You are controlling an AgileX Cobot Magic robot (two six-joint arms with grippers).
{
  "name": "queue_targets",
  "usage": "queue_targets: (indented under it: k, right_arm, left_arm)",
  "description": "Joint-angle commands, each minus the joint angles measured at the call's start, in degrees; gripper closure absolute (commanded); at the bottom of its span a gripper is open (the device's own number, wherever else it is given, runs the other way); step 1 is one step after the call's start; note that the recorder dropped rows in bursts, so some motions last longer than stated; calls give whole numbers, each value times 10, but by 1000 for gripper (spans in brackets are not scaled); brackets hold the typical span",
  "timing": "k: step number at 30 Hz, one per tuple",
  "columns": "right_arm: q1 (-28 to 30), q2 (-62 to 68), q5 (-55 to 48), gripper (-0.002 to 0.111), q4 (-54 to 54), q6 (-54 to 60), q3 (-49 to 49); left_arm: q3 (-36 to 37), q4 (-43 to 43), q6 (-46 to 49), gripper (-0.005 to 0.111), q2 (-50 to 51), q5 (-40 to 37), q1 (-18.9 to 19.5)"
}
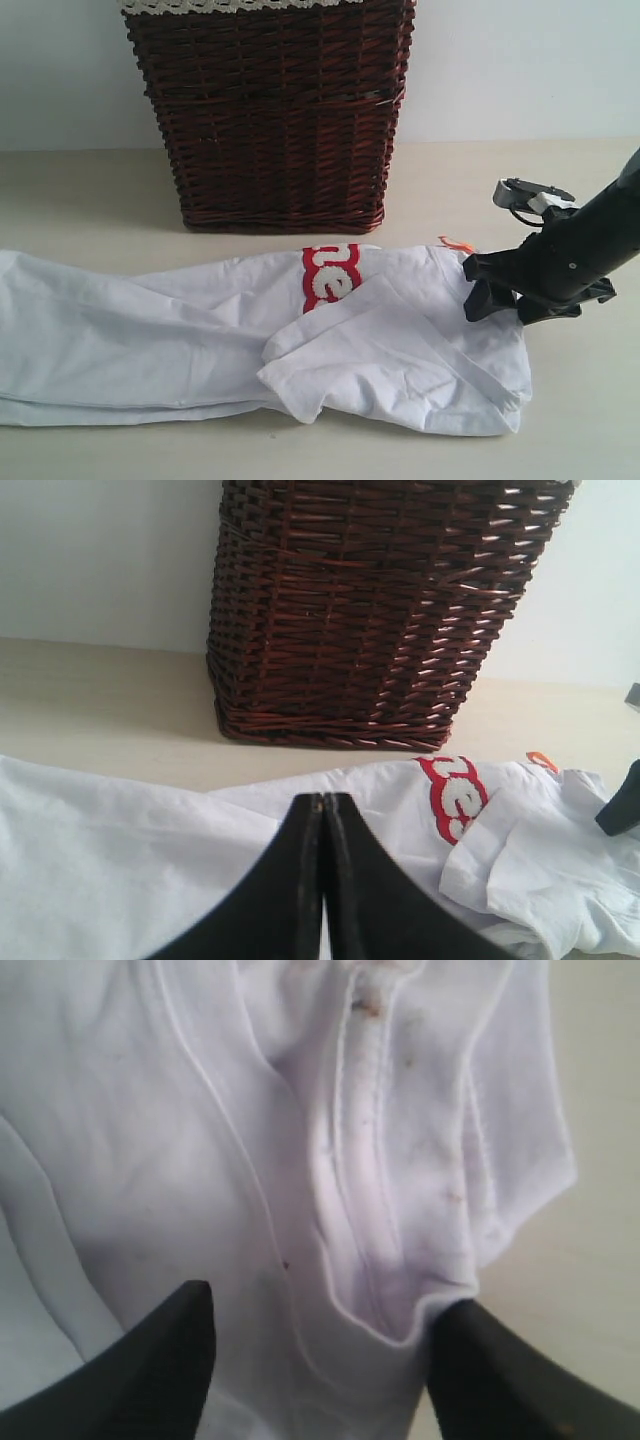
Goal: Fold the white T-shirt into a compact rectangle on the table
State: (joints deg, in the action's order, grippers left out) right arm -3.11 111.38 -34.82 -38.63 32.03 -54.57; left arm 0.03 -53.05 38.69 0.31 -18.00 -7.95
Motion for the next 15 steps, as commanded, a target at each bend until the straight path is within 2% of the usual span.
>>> queue_targets:
  k: [1, 2, 6, 10, 15]
  right_arm:
    - [-2, 25, -44, 68, 17, 9, 11]
    - [-2, 25, -50, 73, 17, 9, 11]
    - [-2, 25, -67, 108, 21, 15, 11]
    - [-1, 24, -94, 108, 64, -10, 11]
    - [1, -7, -134, 108, 277, -201, -2]
  left_arm:
    - [0, -1, 3, 107, -3, -1, 0]
    - [0, -1, 3, 107, -3, -1, 0]
    - [0, -1, 3, 107, -3, -1, 0]
    - [0, -1, 3, 107, -3, -1, 0]
    - [0, -1, 3, 107, -3, -1, 0]
